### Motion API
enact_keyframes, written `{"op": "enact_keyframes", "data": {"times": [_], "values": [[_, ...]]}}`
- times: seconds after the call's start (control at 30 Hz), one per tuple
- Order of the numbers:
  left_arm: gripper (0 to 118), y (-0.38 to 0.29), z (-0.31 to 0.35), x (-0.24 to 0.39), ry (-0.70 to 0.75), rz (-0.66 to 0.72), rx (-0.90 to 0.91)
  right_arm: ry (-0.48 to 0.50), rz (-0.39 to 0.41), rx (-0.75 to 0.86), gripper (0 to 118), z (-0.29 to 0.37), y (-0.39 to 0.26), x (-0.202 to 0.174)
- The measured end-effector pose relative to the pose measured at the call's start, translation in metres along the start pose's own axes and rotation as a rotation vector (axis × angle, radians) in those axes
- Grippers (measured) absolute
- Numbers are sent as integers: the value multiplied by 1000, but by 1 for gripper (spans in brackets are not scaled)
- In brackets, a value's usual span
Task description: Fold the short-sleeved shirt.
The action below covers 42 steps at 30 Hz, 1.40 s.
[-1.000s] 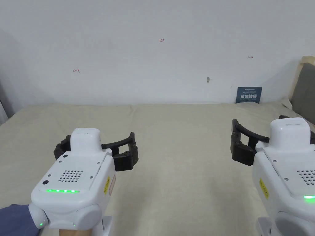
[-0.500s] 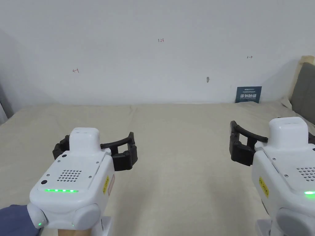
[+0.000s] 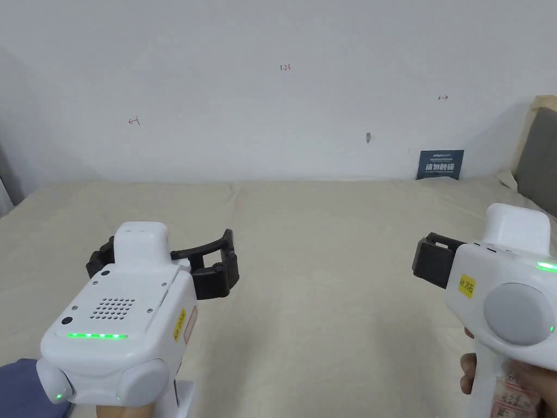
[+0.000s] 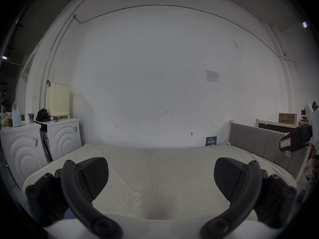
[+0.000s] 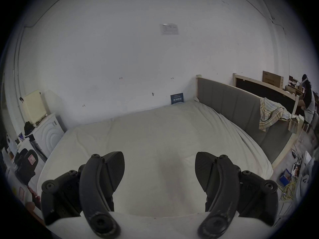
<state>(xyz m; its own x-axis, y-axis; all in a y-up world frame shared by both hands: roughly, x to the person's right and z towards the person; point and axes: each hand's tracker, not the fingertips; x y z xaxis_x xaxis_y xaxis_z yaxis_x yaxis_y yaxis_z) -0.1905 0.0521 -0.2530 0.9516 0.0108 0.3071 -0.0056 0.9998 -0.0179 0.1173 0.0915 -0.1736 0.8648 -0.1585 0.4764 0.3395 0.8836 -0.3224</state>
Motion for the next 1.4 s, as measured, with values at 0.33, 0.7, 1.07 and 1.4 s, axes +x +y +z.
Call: {"op": "enact_keyframes", "data": {"times": [0.33,0.7,1.07,1.4], "values": [[118,-1,-1,-1,3,0,-5,-17,20,-8,87,-2,1,1],[118,1,0,-1,0,-5,0,-7,26,-16,87,-7,-2,3],[118,1,1,-1,5,-2,4,83,133,307,87,7,-18,6],[118,2,3,-2,9,1,15,74,103,401,88,10,-24,8]]}}
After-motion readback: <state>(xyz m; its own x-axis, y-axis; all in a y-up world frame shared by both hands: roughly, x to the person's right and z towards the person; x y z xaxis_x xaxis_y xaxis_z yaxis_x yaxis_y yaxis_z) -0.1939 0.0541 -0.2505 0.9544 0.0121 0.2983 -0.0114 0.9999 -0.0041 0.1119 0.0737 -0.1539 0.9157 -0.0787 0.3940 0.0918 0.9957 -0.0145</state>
